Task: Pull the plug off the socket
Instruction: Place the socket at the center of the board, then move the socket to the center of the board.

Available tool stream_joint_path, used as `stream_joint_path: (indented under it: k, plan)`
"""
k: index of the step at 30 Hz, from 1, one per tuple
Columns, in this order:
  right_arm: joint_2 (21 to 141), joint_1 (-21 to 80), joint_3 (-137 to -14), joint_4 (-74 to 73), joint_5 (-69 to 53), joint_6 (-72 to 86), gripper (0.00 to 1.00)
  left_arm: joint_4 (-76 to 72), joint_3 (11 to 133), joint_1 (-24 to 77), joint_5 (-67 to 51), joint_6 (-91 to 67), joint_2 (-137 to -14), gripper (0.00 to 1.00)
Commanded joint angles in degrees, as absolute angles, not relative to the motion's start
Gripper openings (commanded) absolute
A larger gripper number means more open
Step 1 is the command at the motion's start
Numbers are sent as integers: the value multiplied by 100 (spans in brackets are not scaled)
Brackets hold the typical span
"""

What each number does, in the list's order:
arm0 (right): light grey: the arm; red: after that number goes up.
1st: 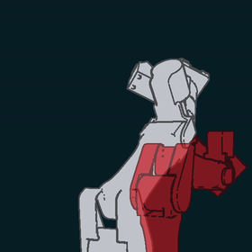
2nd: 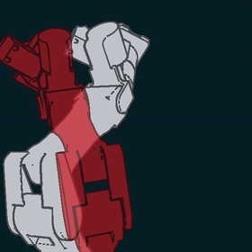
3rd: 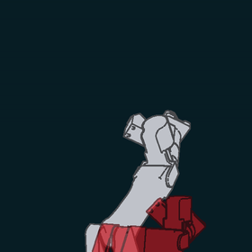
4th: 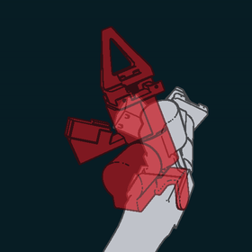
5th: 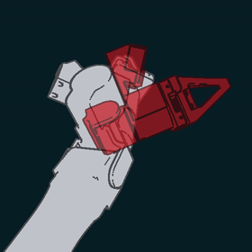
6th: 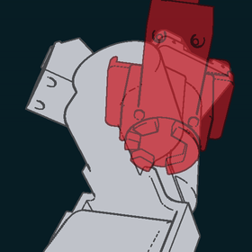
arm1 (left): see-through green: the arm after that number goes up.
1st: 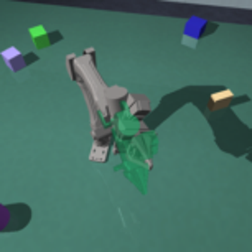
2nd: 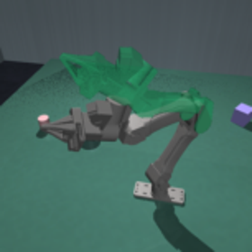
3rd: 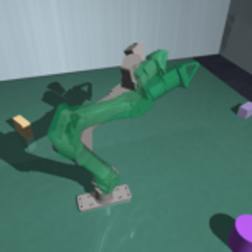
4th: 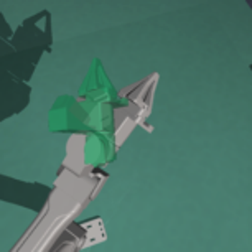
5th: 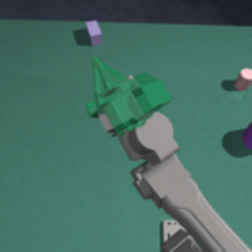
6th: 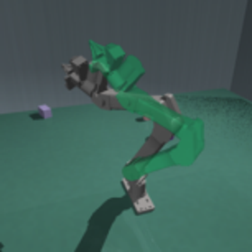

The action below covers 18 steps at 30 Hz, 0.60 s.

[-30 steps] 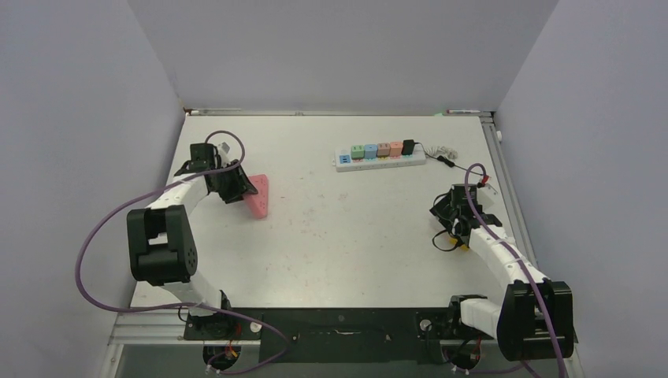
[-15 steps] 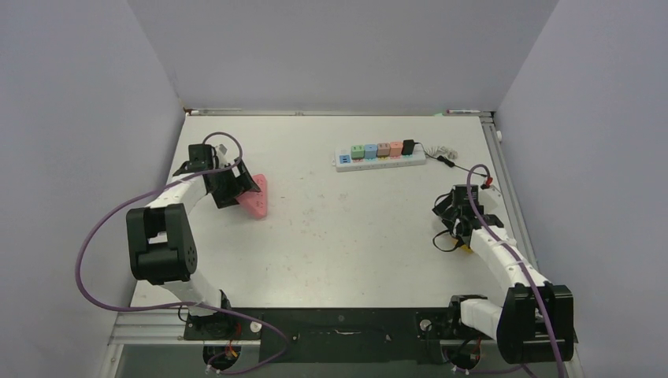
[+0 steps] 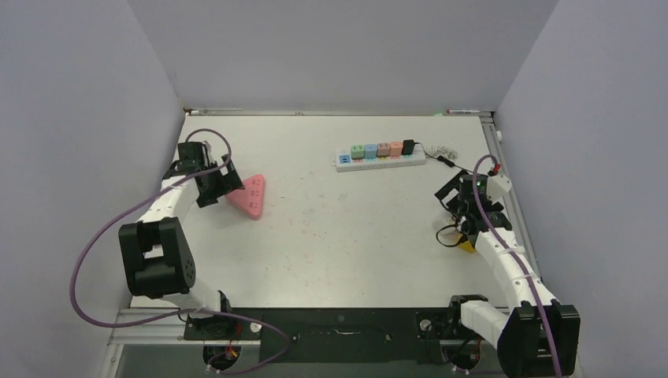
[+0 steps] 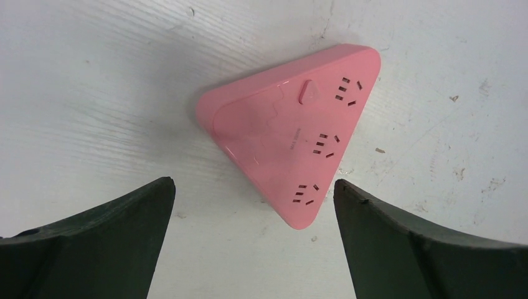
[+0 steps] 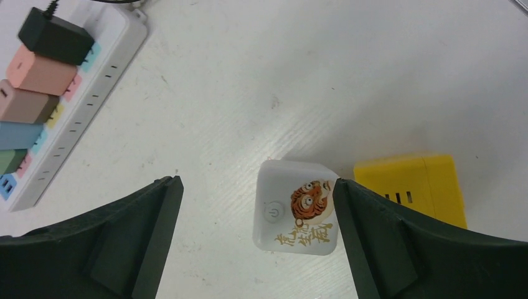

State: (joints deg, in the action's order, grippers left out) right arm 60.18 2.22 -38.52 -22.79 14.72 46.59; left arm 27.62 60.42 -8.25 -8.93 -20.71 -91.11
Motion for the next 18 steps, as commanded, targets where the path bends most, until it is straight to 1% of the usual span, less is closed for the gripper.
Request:
stream_joint_path:
  k: [1, 5, 8, 12, 18]
  plan:
    - [5935, 262, -4153, -1487, 850, 3924, 98, 2648, 6256, -769, -394, -1876, -8527, 96]
    - [6267, 871, -4426, -1052, 911, 3674, 100, 2633, 6267, -314, -177, -1693, -8289, 96]
    - [6841, 1206, -4997, -1027, 983, 3650, 100, 2559, 6365, 190, -188, -1622, -8185, 96]
    - [7787, 1299, -5675, -1028, 996, 3807, 100, 2546, 6887, 476, -755, -1887, -8222, 96]
    - [9177, 1317, -6449, -894, 1298, 4374, 100, 2445, 7708, 667, -999, -1981, -8402, 96]
